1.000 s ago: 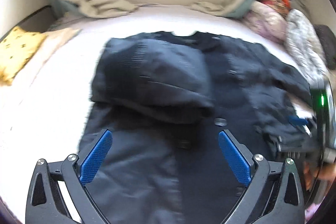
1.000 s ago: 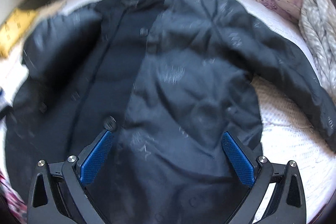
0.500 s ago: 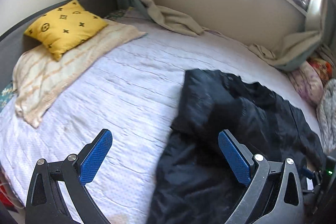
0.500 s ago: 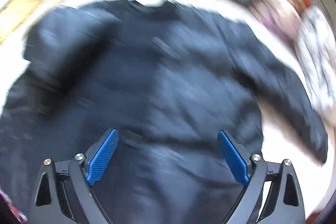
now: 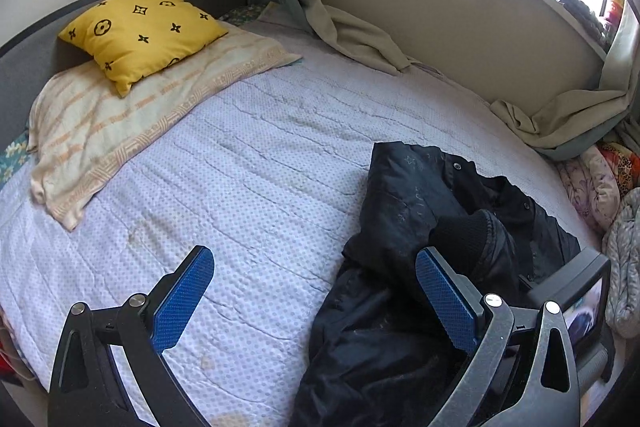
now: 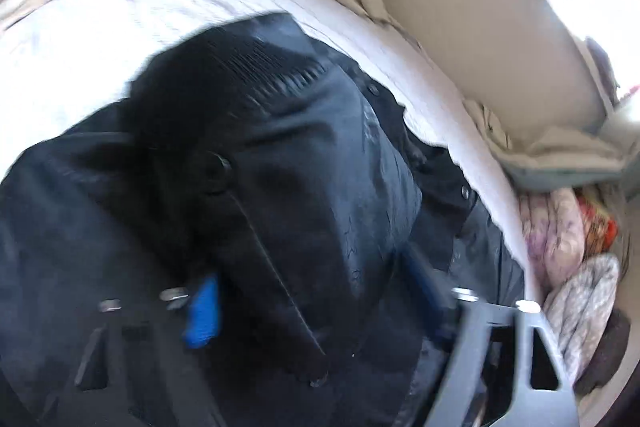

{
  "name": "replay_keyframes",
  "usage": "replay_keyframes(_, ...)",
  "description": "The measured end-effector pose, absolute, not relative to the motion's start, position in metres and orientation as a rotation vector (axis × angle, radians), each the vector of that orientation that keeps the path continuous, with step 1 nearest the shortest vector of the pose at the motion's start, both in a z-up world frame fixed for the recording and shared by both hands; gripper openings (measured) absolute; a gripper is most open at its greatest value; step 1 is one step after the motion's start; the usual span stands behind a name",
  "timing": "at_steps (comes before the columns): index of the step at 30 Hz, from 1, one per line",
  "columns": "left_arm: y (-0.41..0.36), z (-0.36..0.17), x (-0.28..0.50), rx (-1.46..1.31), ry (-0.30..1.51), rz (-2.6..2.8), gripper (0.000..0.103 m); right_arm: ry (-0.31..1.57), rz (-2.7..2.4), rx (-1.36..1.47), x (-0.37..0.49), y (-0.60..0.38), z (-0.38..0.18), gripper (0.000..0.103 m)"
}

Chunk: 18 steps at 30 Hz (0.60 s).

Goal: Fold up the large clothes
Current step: 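Grasp the black knit sleeve cuff with the right gripper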

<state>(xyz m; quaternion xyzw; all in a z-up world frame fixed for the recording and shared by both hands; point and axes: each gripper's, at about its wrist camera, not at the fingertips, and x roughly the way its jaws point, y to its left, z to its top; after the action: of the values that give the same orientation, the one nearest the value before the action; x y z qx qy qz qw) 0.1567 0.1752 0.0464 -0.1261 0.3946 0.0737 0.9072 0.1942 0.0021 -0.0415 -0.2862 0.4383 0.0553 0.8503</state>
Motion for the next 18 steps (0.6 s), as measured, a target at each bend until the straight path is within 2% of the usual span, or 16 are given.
replay_keyframes(2, 0.174, 0.046, 0.158, -0.263, 0.817, 0.149, 0.103, 0.929, 0.079, -0.487, 0.201, -0.017, -0.036, 0.038)
replay_keyframes(4, 0.172, 0.045, 0.159, -0.262, 0.82, 0.15, 0.103, 0.942, 0.068, -0.309, 0.212, -0.041, -0.027, 0.032)
replay_keyframes(8, 0.168, 0.041, 0.161, -0.262, 0.834, 0.151, 0.103, 0.962, 0.047, 0.111, 0.224, -0.108, -0.016, 0.029)
replay_keyframes(12, 0.161, 0.036, 0.163, -0.256, 0.848, 0.146, 0.103, 1.01, 0.064, 0.45, 0.221, -0.171, -0.033, 0.029)
replay_keyframes(15, 0.154, 0.032, 0.164, -0.241, 0.858, 0.135, 0.103, 1.019, 0.084, 0.598, 0.21, -0.202, -0.046, 0.04)
replay_keyframes(17, 0.147, 0.028, 0.166, -0.218, 0.868, 0.129, 0.103, 1.035, 0.122, 0.655, 0.201, -0.216, -0.052, 0.055)
replay_keyframes(18, 0.144, 0.027, 0.167, -0.207, 0.873, 0.127, 0.103, 1.052, 0.141, 0.667, 0.198, -0.22, -0.054, 0.056)
